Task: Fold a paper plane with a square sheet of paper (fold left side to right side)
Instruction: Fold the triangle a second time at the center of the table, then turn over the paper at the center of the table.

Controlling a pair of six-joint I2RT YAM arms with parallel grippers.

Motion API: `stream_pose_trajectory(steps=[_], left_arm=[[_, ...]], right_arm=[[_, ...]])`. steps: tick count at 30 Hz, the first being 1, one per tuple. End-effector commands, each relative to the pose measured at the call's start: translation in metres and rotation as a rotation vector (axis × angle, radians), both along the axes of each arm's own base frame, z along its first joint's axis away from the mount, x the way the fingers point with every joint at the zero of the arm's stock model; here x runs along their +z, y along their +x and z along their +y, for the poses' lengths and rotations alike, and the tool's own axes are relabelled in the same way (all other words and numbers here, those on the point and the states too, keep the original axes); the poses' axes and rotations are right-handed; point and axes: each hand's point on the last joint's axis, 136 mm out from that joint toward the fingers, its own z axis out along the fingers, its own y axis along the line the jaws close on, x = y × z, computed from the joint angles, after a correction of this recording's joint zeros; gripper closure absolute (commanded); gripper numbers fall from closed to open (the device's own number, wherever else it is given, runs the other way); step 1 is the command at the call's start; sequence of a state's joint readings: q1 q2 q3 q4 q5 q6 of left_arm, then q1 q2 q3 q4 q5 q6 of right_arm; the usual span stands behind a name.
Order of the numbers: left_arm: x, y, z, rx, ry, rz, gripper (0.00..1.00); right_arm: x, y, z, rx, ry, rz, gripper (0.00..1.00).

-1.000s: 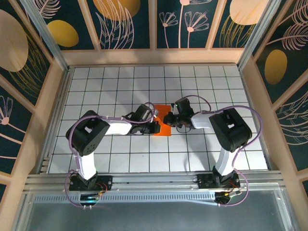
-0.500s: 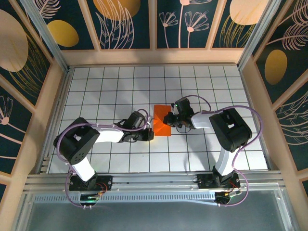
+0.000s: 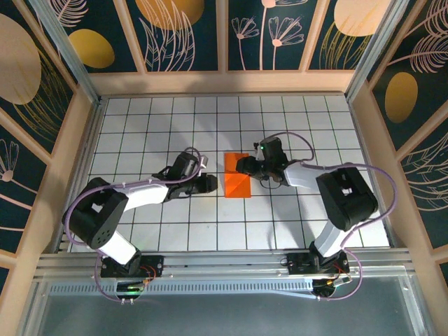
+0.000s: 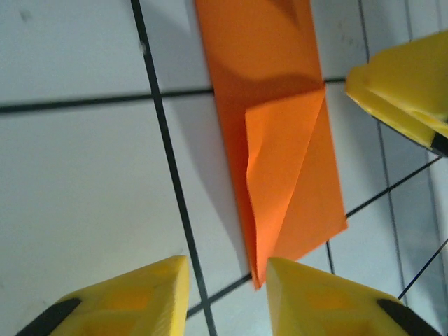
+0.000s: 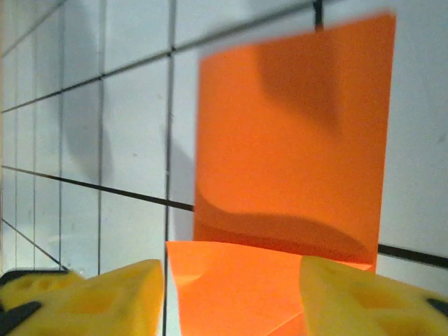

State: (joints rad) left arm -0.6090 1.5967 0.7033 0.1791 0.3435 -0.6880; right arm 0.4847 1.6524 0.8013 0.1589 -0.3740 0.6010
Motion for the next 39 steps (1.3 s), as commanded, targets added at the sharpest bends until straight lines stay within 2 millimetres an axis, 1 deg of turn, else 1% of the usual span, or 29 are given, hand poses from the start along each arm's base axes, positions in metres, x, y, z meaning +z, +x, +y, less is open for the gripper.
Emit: stream_pose_trajectory(steps=[1, 2, 3, 5, 6, 7, 12, 15, 18, 23, 25, 29, 32, 36, 39], left_arm=[[0.018, 0.02, -0.019, -0.014, -0.099, -0.028, 0.61], [0.017, 0.024, -0.02, -0.013, -0.102, -0.027, 0.6], [0.016, 0.028, -0.022, -0.016, -0.102, -0.028, 0.59], [0.018, 0.034, -0.026, -0.023, -0.106, -0.039, 0.57], [0.008, 0.036, -0.026, -0.027, -0.092, -0.025, 0.57], [0.004, 0.038, -0.028, -0.031, -0.085, -0.021, 0.57], [-0.007, 0.043, -0.037, -0.057, -0.089, -0.001, 0.57], [-0.011, 0.045, -0.044, -0.086, -0.109, 0.01, 0.69], [-0.014, 0.049, -0.049, -0.093, -0.113, 0.013, 0.78], [-0.018, 0.052, -0.051, -0.094, -0.108, 0.013, 0.86], [-0.016, 0.053, -0.05, -0.089, -0.107, 0.003, 0.92], [-0.001, 0.053, -0.046, -0.072, -0.121, -0.042, 0.99], [0.016, 0.053, -0.044, -0.044, -0.164, -0.079, 1.0], [0.034, 0.051, -0.041, 0.01, -0.25, -0.106, 1.0], [0.038, 0.05, -0.04, 0.027, -0.28, -0.111, 1.0]], right_arm=[[0.021, 0.008, -0.019, -0.07, -0.003, -0.091, 0.35], [0.024, 0.009, -0.023, -0.084, 0.007, -0.099, 0.33], [0.026, 0.008, -0.029, -0.101, 0.023, -0.109, 0.27], [0.032, 0.006, -0.036, -0.128, 0.057, -0.127, 0.18], [0.034, 0.006, -0.04, -0.138, 0.075, -0.133, 0.13], [0.035, 0.005, -0.043, -0.144, 0.089, -0.134, 0.11], [0.036, 0.002, -0.051, -0.153, 0.115, -0.136, 0.09], [0.035, 0.001, -0.052, -0.148, 0.113, -0.136, 0.09], [0.034, 0.0, -0.051, -0.14, 0.112, -0.136, 0.1], [0.034, -0.002, -0.047, -0.113, 0.124, -0.134, 0.13], [0.035, -0.003, -0.046, -0.101, 0.13, -0.137, 0.14], [0.036, -0.006, -0.041, -0.068, 0.153, -0.139, 0.18], [0.037, -0.009, -0.035, -0.044, 0.185, -0.142, 0.18], [0.04, -0.01, -0.026, -0.022, 0.232, -0.148, 0.16], [0.038, -0.011, -0.015, 0.004, 0.264, -0.143, 0.15]])
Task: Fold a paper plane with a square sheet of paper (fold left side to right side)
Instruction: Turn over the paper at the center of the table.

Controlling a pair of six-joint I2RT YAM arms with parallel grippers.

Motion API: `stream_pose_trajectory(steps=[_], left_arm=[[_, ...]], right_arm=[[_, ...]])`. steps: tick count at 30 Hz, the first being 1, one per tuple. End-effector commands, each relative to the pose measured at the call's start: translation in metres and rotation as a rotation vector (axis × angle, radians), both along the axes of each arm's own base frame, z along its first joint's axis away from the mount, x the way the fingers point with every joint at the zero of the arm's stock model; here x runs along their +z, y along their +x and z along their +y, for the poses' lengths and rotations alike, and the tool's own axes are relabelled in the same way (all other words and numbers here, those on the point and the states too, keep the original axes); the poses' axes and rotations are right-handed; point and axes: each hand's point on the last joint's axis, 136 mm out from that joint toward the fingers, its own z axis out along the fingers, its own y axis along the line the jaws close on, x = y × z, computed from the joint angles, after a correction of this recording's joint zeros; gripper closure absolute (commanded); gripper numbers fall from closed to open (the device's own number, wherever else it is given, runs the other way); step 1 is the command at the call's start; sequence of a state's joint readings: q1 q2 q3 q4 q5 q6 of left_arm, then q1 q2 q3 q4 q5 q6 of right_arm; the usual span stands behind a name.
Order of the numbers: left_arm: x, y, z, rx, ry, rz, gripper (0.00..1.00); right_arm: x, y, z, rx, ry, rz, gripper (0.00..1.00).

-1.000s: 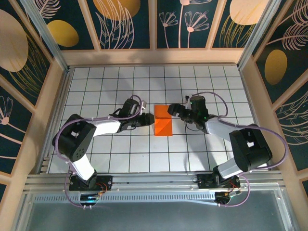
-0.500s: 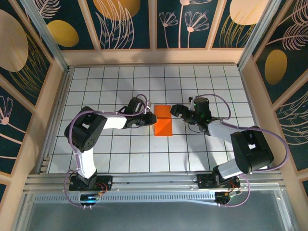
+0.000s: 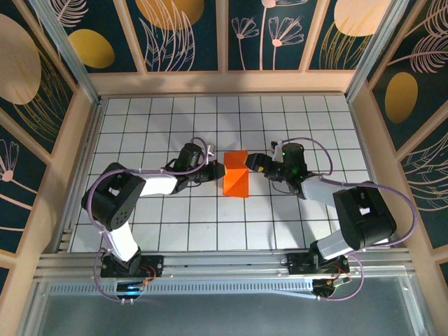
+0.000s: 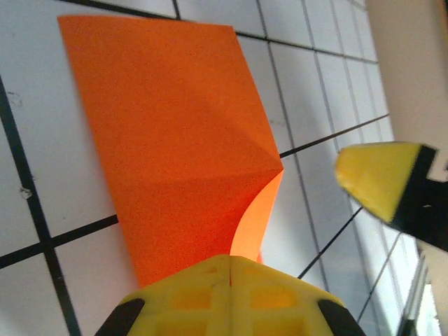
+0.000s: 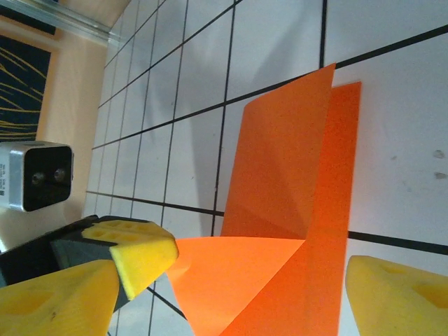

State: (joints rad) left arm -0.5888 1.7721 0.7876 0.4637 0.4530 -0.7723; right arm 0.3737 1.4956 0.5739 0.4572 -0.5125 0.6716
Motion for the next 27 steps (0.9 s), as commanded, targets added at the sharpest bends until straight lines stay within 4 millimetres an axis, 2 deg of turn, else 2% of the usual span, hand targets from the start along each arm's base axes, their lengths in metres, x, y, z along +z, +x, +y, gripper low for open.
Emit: stream_pose_trajectory(steps=[1, 8, 18, 23, 27], left_arm=[[0.023, 0.009, 0.0, 0.046, -0.086, -0.048, 1.0], [0.02, 0.005, 0.004, 0.054, -0.075, -0.044, 1.0], [0.009, 0.002, 0.007, 0.063, -0.058, -0.026, 1.0], [-0.001, 0.002, 0.009, 0.073, -0.037, -0.008, 1.0], [-0.01, 0.004, 0.013, 0.088, -0.009, 0.004, 1.0]], right_arm=[[0.003, -0.002, 0.017, 0.051, 0.059, -0.02, 0.15], [-0.011, 0.005, 0.034, 0.056, 0.078, 0.013, 0.16], [-0.012, 0.012, 0.065, 0.118, 0.136, 0.019, 0.24], [-0.01, 0.014, 0.069, 0.123, 0.164, 0.021, 0.28], [-0.017, 0.014, 0.066, 0.109, 0.133, 0.038, 0.33]])
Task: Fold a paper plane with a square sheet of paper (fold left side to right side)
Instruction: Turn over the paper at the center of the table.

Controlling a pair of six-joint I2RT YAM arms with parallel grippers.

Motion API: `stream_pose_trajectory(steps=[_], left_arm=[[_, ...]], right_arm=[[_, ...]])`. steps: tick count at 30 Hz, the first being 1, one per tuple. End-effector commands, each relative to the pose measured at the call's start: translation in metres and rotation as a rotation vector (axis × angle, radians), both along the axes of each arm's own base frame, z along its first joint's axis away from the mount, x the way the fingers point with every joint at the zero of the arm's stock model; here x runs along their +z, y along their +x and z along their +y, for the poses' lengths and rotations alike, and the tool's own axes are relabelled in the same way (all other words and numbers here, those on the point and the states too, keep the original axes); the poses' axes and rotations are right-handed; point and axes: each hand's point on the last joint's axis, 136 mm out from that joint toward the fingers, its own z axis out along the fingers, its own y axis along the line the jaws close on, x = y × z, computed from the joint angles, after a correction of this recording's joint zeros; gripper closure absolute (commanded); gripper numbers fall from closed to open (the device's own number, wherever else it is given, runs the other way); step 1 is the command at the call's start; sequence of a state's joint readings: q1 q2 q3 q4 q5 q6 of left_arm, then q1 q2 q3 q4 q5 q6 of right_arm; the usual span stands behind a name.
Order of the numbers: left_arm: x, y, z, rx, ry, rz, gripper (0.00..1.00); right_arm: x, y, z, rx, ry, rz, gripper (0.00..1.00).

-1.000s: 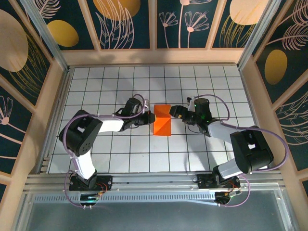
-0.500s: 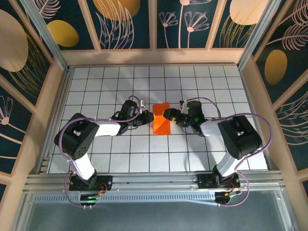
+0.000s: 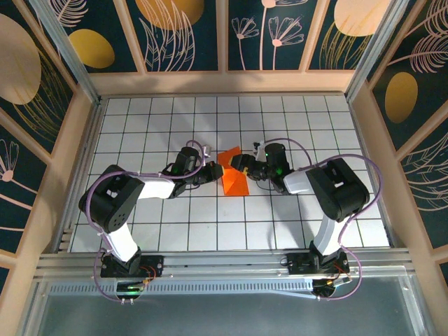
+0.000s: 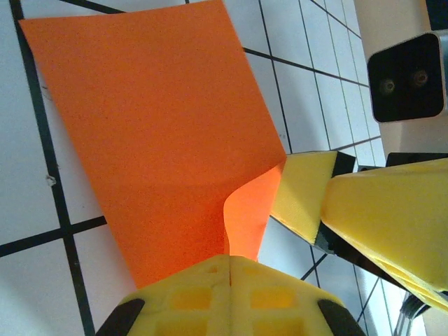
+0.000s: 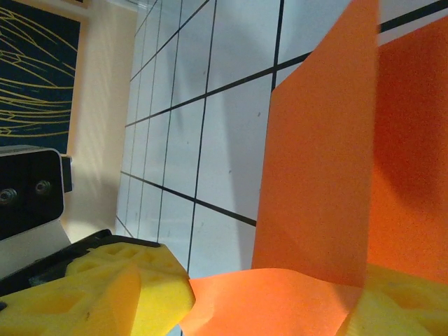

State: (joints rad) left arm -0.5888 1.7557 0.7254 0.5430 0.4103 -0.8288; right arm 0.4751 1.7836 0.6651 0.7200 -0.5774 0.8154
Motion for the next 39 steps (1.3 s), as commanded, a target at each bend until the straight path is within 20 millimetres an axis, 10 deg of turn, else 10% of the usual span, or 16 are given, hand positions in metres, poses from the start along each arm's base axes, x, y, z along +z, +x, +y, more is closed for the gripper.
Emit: stream_pose_trajectory(steps=[1, 10, 20, 39], left_arm=[[-0.009, 0.004, 0.005, 0.024, 0.018, 0.004, 1.0], [-0.016, 0.002, 0.007, 0.024, 0.034, 0.016, 0.97], [0.023, 0.009, 0.024, 0.095, 0.079, -0.097, 0.6], [0.209, 0.003, 0.023, 0.099, -0.33, -0.388, 0.02]], right_arm=[[0.006, 0.005, 0.005, 0.009, 0.006, -0.022, 0.35], [-0.009, 0.008, 0.001, -0.017, -0.056, 0.025, 0.68], [0.014, 0.017, -0.011, -0.054, -0.105, -0.061, 1.0], [0.235, 0.004, -0.061, -0.1, 0.313, -0.587, 1.0]])
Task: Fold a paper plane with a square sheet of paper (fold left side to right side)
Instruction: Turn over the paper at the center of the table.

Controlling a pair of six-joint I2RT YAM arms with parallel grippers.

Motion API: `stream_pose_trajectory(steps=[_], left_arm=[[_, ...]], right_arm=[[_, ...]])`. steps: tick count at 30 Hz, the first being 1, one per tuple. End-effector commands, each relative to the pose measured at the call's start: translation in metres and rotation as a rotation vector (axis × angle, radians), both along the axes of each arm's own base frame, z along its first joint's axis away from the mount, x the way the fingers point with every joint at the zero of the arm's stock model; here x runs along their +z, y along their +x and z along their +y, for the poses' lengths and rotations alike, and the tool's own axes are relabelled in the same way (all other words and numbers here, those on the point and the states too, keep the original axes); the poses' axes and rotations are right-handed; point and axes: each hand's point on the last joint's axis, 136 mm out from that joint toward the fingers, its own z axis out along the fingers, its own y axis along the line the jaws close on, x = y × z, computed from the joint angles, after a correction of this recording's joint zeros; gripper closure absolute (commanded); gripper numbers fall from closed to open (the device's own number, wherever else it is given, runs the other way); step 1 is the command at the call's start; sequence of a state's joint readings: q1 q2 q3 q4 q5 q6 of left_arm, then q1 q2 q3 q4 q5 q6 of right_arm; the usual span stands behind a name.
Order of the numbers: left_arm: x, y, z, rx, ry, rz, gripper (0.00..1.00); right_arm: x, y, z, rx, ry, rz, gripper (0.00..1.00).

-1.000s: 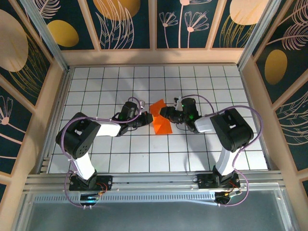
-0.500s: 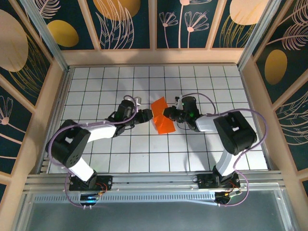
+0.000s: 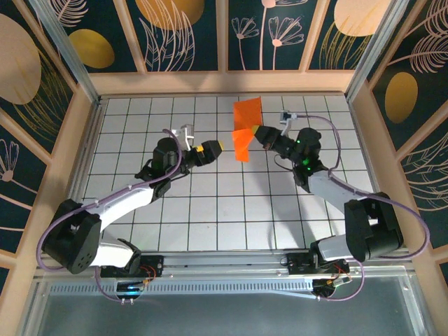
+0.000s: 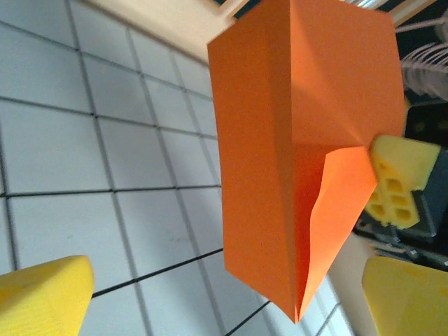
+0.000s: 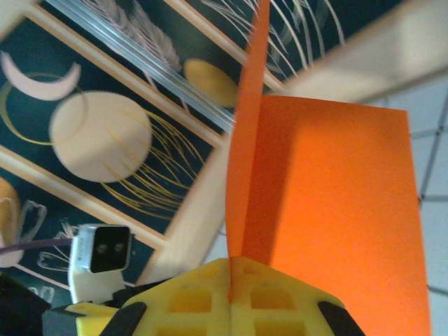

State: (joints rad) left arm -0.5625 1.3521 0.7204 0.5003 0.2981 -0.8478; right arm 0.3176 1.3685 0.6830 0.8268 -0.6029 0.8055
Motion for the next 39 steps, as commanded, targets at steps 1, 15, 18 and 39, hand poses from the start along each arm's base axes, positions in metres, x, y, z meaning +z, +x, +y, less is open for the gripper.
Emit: stream_pose_trajectory(steps=[1, 15, 18, 39], left_arm=[[0.062, -0.008, -0.013, -0.092, -0.185, -0.102, 0.01], [0.078, -0.036, -0.071, -0.385, -0.399, -0.05, 0.02], [0.08, -0.035, -0.077, -0.4, -0.403, -0.048, 0.06], [0.07, -0.018, -0.081, -0.324, -0.344, -0.039, 0.63]], right_arm=[[0.04, -0.017, 0.0, 0.052, 0.1, -0.094, 1.0], [0.057, -0.027, 0.004, 0.121, 0.207, -0.083, 1.0], [0.055, -0.027, 0.006, 0.125, 0.209, -0.074, 1.0], [0.034, -0.021, 0.01, 0.128, 0.229, 0.003, 0.91]])
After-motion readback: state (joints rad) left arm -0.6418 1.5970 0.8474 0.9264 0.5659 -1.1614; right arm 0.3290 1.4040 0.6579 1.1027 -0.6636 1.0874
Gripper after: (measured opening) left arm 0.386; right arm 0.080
